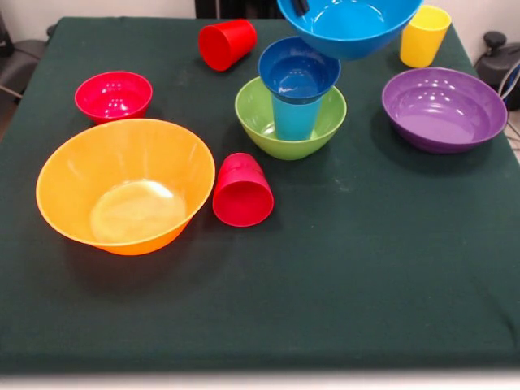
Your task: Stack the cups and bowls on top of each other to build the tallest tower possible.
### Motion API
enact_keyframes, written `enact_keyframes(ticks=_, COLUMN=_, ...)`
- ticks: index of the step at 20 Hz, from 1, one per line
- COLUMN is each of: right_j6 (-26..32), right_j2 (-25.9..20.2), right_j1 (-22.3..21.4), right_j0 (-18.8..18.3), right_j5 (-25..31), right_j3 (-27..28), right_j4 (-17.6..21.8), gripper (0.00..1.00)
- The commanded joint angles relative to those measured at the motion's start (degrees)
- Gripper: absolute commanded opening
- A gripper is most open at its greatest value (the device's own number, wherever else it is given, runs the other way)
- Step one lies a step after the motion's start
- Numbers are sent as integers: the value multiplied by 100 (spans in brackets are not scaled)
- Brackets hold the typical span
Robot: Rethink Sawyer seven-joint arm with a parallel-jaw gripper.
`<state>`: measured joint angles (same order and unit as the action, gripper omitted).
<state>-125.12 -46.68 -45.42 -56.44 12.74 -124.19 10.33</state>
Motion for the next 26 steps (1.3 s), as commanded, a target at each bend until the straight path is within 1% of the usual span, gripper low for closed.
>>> enact_keyframes(ticks=1, right_j6=194, right_j2=-68, right_j1=-9, right_j0=284, right_j5=395, right_j3=-68, right_j4=367, gripper=0)
enact_keyframes(ticks=5, right_j6=252, right_j2=-231, right_j1=31, right_j0=220, right_j5=497, right_j3=-12, right_j4=276, gripper=0)
enact_keyframes(ticks=10, right_j6=157, right_j2=-147, right_j1=49, right_j0=311, right_j5=359, right_j3=-47, right_j4=317, gripper=0)
enact_keyframes(ticks=15, right_j6=128, right_j2=-150, right_j1=54, right_j0=331, right_j5=243, right_j3=-90, right_j4=357, gripper=0)
enact_keyframes(ticks=17, right_j6=112, right_j2=-76, right_j1=48, right_j0=344, right_j5=127, right_j3=-51, right_j4=420, gripper=0)
enact_keyframes(ticks=21, right_j6=129, right_j2=-23, right_j1=-163, right_j0=394, right_j5=335, right_j3=33, right_j4=352, gripper=0)
enact_keyframes(ticks=26, right_j6=226, right_j2=80, right_j1=-104, right_j0=395, right_j5=442, right_j3=286, right_j4=365, gripper=0)
